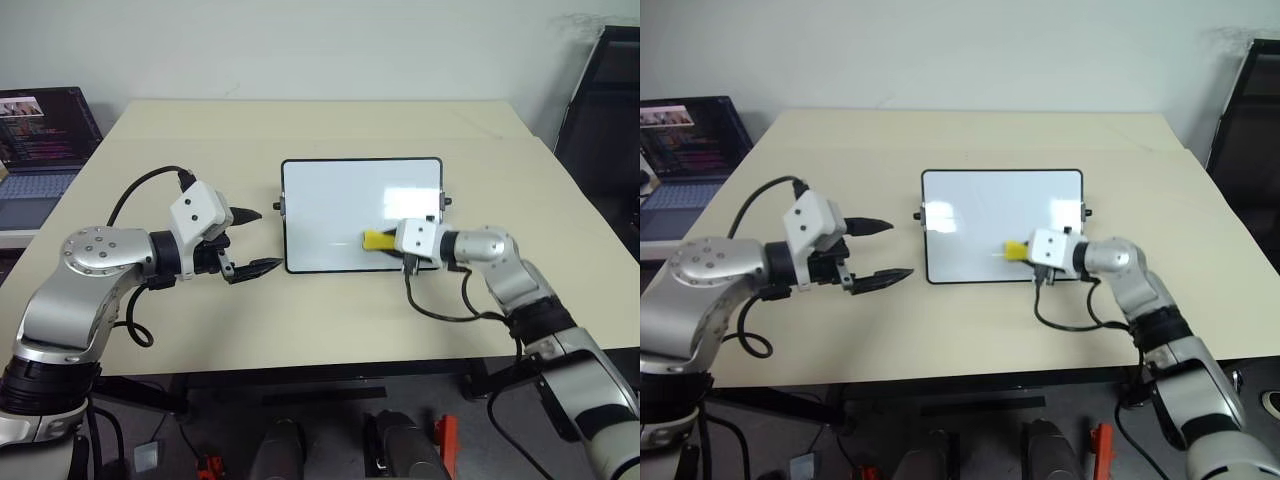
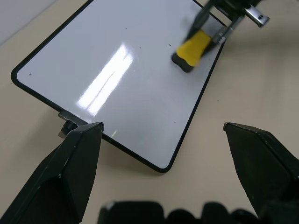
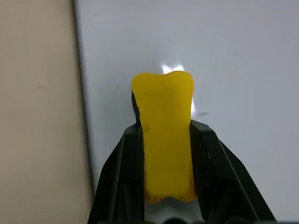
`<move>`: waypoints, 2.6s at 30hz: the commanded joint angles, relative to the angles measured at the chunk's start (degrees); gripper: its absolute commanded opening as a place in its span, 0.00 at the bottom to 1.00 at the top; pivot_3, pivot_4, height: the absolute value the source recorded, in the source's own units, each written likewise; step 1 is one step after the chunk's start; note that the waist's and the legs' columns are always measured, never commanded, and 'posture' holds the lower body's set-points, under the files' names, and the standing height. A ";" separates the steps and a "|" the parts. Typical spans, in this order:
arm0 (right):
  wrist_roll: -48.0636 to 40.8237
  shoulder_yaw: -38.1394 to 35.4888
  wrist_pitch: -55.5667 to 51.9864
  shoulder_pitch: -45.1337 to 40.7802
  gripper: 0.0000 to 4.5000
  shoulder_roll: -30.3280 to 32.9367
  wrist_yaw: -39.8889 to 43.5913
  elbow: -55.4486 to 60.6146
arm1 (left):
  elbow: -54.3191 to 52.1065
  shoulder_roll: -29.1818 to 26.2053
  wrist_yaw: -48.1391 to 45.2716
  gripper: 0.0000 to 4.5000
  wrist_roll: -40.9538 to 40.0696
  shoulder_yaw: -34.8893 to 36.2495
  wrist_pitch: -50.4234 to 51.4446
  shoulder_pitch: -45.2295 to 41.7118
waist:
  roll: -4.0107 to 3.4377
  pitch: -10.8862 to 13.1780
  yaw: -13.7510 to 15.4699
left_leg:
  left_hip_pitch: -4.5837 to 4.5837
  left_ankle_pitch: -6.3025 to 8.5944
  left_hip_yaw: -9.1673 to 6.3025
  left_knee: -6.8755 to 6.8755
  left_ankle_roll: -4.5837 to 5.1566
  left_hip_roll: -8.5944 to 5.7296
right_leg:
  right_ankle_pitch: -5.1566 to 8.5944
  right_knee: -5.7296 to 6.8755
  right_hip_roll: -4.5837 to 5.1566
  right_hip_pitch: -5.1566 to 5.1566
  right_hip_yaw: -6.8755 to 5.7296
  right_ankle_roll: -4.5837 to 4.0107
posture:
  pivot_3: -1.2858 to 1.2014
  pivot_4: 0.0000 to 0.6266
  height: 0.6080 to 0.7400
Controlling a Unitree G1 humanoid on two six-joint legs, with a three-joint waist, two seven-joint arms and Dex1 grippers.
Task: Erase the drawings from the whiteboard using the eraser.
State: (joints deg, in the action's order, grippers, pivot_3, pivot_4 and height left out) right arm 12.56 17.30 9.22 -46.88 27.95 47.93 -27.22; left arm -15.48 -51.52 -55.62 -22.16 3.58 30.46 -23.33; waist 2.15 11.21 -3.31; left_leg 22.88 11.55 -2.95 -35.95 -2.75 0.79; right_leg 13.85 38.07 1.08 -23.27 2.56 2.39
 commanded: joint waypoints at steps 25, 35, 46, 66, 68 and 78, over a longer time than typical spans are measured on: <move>-1.57 1.60 -5.47 5.53 0.22 2.41 8.54 -3.32 | -0.93 -0.28 -0.10 1.00 0.42 0.66 -0.36 -2.52 | 0.02 -0.02 0.11 | -0.11 0.02 -0.04 0.00 -0.01 -0.02 | 0.07 -0.01 0.03 0.17 -0.03 0.04 | 0.52 0.24 1.00; -3.29 -0.10 -10.23 7.96 0.22 3.24 10.55 4.35 | -0.91 -0.13 -0.23 1.00 0.27 0.56 -0.38 -3.07 | 0.03 -0.03 0.07 | -0.16 -0.08 0.00 -0.07 0.12 -0.02 | 0.06 0.00 0.02 0.18 0.01 -0.30 | 0.52 0.24 1.00; -27.64 -23.45 -33.32 3.40 0.22 10.99 11.68 26.15 | -3.48 2.73 -0.10 1.00 -4.70 -0.03 2.58 -4.32 | -0.15 0.14 0.68 | 0.16 -0.03 -0.07 0.13 0.09 -0.03 | 0.03 -0.11 0.04 -0.08 -0.07 0.05 | 0.52 0.24 1.00; -16.45 -25.63 -36.10 7.49 0.22 20.97 -6.69 -10.52 | 17.00 33.51 2.50 1.00 13.43 -27.05 -10.77 -20.19 | -0.22 0.11 0.18 | 0.15 0.01 0.18 0.11 0.15 -0.16 | 0.00 -0.31 0.09 0.00 0.20 0.19 | 0.52 0.24 1.00; -15.69 -25.46 -36.35 6.73 0.22 20.81 -8.44 -13.83 | 16.51 33.87 2.18 1.00 13.42 -26.89 -10.97 -19.92 | -0.22 0.10 0.18 | 0.14 0.01 0.18 0.08 0.15 -0.16 | 0.00 -0.30 0.09 0.00 0.20 0.21 | 0.52 0.24 1.00; -15.43 -25.52 -33.46 3.86 0.38 19.96 -10.03 -22.74 | 15.42 33.58 1.34 1.00 13.46 -26.37 -10.71 -18.92 | -0.25 0.09 0.10 | 0.14 0.01 0.20 0.03 0.15 -0.18 | -0.01 -0.29 0.09 0.02 0.23 0.24 | 0.52 0.24 1.00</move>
State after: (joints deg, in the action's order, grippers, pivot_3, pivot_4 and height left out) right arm -3.31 -7.68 -25.72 -41.70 47.03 38.63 -49.48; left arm 2.53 -18.00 -54.26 -8.40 -24.23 20.67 -42.26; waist 1.90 11.30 -3.21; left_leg 23.01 11.55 -2.76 -35.92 -2.60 0.62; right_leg 13.84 37.78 1.16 -23.26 2.79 2.63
